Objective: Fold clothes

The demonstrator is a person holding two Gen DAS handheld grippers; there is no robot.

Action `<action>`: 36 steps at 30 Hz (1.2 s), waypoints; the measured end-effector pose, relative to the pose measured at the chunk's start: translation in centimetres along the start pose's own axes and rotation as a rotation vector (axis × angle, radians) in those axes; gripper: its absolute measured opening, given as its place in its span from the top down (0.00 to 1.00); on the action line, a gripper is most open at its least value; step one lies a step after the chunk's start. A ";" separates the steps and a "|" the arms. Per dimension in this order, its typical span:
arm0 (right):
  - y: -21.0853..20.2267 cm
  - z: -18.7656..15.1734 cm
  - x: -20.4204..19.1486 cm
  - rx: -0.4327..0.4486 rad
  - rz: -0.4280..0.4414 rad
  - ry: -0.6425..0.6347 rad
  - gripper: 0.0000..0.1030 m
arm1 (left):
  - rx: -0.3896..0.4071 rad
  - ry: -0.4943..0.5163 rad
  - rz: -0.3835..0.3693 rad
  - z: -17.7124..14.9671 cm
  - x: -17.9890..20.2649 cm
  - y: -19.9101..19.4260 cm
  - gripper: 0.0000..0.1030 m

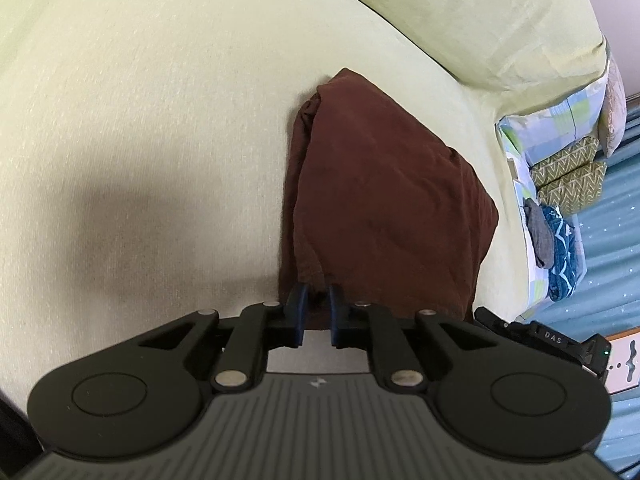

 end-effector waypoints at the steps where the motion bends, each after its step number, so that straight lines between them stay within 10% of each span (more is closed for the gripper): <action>1: 0.0 0.0 -0.3 -0.004 0.001 -0.017 0.99 | -0.001 -0.002 -0.001 0.0 -0.1 -0.1 0.89; 15: -1.8 -0.1 -2.2 0.027 -0.011 -0.104 0.99 | -0.003 -0.128 -0.071 0.6 -1.8 -0.1 0.71; 20: -1.5 -0.1 -2.3 0.016 -0.009 -0.108 0.99 | -0.023 -0.144 -0.110 1.2 -1.5 0.7 0.74; 25: -1.8 0.0 -2.7 0.030 -0.035 -0.142 0.99 | -0.024 -0.107 -0.136 0.9 -0.6 0.6 1.00; 36: -4.3 0.1 -2.8 0.030 -0.083 -0.194 1.00 | -0.017 0.003 -0.081 -0.6 -0.6 -0.9 1.00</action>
Point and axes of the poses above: each gripper's, at about its wrist camera, not at the fingertips, and y roughly the way its jaws point, x to its right, z to its top, the point moved 3 cm from there along y, roughly the way its jaws point, and after that the axes turned 13 degrees about -y, right-handed, at the moved point
